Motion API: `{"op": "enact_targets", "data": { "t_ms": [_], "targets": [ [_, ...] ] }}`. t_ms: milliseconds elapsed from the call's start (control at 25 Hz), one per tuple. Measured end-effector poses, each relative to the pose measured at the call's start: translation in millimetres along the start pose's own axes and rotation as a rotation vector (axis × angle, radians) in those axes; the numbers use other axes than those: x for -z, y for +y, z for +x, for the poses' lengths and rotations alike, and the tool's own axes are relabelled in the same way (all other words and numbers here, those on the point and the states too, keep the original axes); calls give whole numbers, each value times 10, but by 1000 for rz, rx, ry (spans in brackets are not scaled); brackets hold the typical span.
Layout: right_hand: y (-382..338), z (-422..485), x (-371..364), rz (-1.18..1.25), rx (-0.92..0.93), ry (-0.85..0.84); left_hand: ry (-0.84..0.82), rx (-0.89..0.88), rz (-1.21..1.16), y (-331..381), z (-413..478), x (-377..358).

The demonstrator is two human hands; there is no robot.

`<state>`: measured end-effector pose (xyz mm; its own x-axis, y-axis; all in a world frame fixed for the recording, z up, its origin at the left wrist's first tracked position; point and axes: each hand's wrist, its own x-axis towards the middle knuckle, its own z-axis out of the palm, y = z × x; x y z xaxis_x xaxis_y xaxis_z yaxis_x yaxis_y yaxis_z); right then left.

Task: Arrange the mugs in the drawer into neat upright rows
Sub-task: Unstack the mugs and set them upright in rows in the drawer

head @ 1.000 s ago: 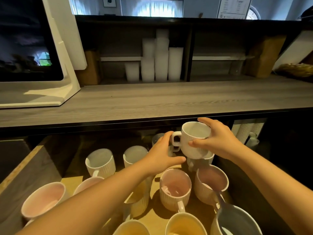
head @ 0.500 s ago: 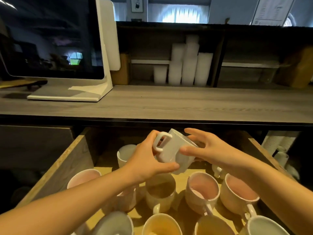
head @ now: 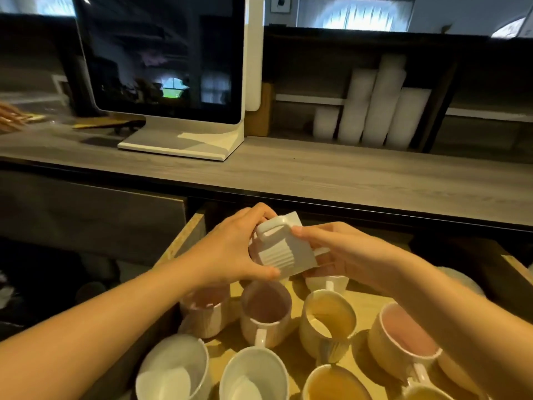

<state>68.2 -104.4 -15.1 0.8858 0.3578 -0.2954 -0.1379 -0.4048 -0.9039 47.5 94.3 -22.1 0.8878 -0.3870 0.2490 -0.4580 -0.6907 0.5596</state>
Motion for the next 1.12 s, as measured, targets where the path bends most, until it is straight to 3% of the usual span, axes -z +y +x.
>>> {"op": "enact_targets", "data": {
  "t_ms": [240, 440, 640, 840, 1120],
  "targets": [
    [-34, 401, -401, -164, 104, 282, -62, 137, 88, -312, 77, 274],
    [16, 656, -590, -336, 242, 395, -65, 199, 86, -484, 25, 396],
    [23, 846, -762, -499, 374, 393, -143, 256, 234, -557, -2, 366],
    [22, 1060, -915, -641, 321, 390, -242, 297, 499, -680, -23, 319],
    [-18, 1305, -989, -837, 245, 239, -305, 304, 615, -858, -16, 200]
  ]
}}
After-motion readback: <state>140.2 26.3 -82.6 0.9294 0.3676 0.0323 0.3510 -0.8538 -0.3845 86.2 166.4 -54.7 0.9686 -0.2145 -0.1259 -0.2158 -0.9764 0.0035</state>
